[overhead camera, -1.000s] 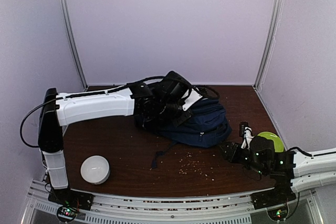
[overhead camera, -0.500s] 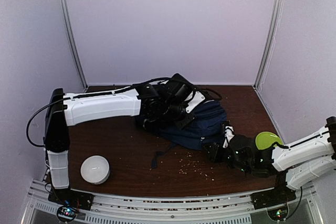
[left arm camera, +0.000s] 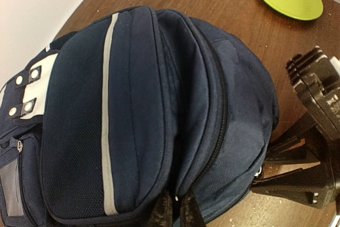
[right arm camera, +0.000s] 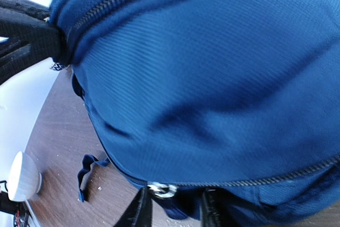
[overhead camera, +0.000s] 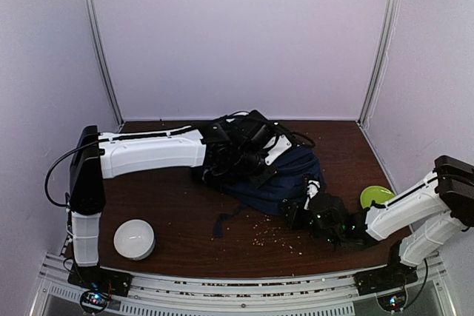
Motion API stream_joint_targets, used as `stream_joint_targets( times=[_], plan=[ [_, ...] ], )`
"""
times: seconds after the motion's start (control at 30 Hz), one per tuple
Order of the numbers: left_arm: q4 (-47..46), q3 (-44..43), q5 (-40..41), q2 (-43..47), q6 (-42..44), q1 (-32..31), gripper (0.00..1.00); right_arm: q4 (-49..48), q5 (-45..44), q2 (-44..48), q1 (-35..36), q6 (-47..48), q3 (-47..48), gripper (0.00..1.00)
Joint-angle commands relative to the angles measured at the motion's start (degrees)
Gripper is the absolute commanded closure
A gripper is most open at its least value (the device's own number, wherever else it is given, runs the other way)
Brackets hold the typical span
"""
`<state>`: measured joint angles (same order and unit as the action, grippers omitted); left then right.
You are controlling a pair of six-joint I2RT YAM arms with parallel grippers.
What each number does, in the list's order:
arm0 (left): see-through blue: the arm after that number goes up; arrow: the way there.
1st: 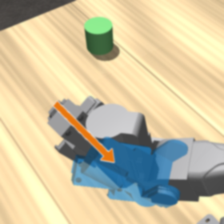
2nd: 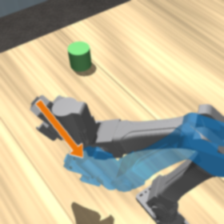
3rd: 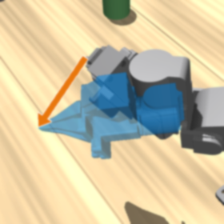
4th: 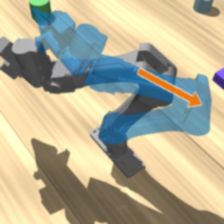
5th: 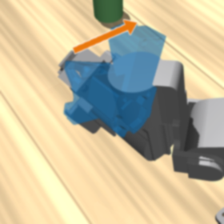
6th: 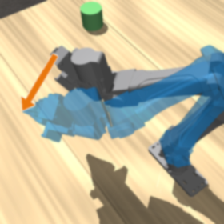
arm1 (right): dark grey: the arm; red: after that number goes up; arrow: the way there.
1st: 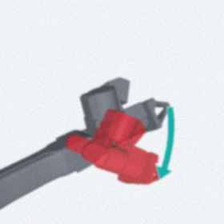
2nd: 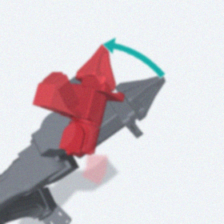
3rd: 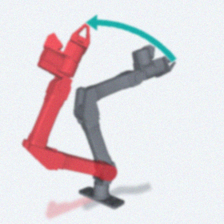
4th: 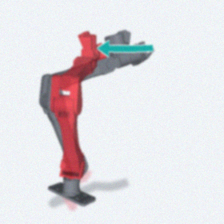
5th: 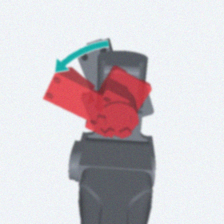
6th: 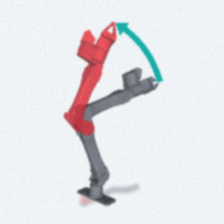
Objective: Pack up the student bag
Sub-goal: Unzip the student bag at the center of the board.
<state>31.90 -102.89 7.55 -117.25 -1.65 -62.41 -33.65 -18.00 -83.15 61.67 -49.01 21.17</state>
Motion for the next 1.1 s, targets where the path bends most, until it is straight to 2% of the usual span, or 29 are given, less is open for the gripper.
stream_joint_targets(
  times=[0.0,0.17,0.3,0.43,0.57,0.67,0.9,1.07],
  plan=[
    [-4.5,-3.1,-1.4,0.1,-1.7,-0.2,1.0,0.5,-1.5,-2.0,0.5,-1.4,3.9,0.73],
    [-4.5,-2.4,-1.2,0.2,-1.8,-0.2,1.0,2.4,-2.7,-1.5,0.7,-2.2,4.1,0.86],
    [-4.5,-1.8,-0.2,0.2,-1.6,-0.2,1.0,5.7,-3.5,0.8,0.8,-2.5,3.2,0.92],
    [-4.5,-1.6,0.2,0.2,-1.5,-0.2,1.0,8.4,-3.5,2.5,0.9,-2.4,2.4,0.92],
    [-4.4,-1.3,0.6,0.3,-1.5,-0.2,1.0,9.4,-2.7,2.9,1.0,-2.8,1.2,0.82],
    [-4.4,-1.3,0.3,0.3,-1.6,-0.2,1.0,9.1,-2.6,2.3,0.9,-3.0,0.8,0.8],
    [-4.2,-1.1,0.1,0.4,-1.7,-0.2,1.0,8.7,-2.5,1.1,0.9,-2.3,1.9,0.89],
    [-4.3,-0.6,0.6,0.6,-1.5,-0.2,1.0,9.8,-2.8,2.2,0.9,-1.5,2.1,1.0]
  ],
)
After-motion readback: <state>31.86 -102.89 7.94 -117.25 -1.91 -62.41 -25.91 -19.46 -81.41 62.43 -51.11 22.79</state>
